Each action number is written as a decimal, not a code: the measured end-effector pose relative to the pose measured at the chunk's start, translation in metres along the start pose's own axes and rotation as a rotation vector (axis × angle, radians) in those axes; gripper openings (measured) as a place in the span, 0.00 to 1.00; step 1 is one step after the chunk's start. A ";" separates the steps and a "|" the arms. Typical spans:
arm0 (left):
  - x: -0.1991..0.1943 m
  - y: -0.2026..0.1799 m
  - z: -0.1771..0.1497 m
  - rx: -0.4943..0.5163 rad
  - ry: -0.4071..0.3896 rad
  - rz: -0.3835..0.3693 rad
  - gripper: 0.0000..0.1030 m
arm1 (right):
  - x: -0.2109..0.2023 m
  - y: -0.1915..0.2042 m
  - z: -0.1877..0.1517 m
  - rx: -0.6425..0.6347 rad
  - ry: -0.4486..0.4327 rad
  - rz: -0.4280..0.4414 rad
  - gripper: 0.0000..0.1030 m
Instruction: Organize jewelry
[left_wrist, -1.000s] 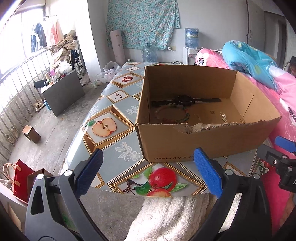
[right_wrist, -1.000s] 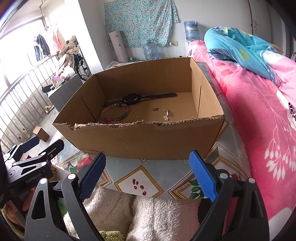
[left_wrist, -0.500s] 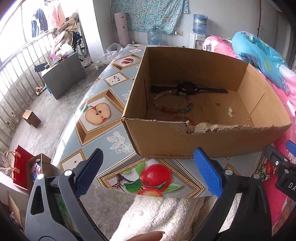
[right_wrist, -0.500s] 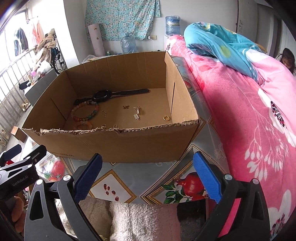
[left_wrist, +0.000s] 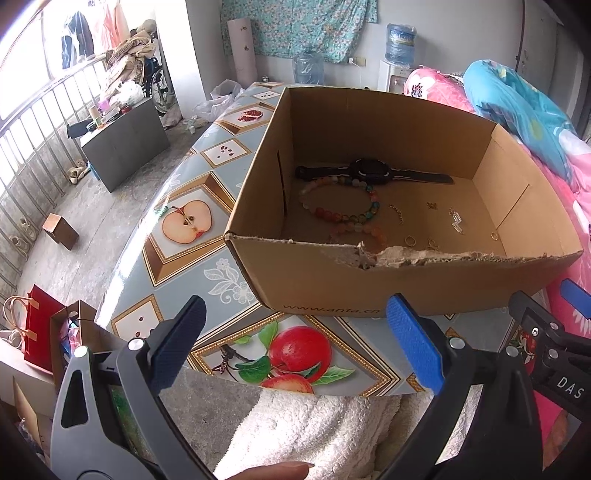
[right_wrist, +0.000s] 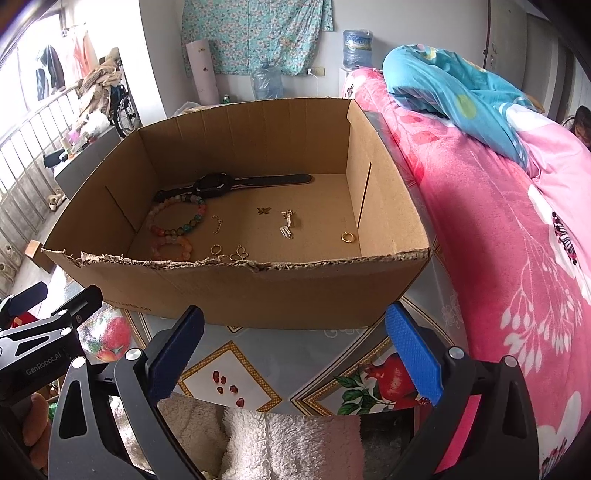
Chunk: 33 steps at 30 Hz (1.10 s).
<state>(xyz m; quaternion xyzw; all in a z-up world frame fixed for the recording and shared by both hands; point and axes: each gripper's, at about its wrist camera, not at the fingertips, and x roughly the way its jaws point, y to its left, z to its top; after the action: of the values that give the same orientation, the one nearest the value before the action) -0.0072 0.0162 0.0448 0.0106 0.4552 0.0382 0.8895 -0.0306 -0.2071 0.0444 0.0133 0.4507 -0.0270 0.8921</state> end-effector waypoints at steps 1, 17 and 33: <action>0.000 -0.001 0.000 0.001 0.001 -0.002 0.92 | 0.000 0.000 0.000 0.001 0.000 0.001 0.93; -0.001 -0.007 0.004 0.000 0.005 -0.017 0.92 | -0.003 -0.005 0.006 0.026 -0.021 0.017 0.93; -0.003 -0.009 0.007 0.006 0.007 -0.026 0.92 | 0.000 -0.002 0.004 0.032 -0.011 0.032 0.93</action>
<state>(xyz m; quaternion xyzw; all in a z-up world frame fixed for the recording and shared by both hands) -0.0029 0.0066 0.0507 0.0074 0.4586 0.0254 0.8882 -0.0274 -0.2093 0.0466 0.0345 0.4451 -0.0201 0.8946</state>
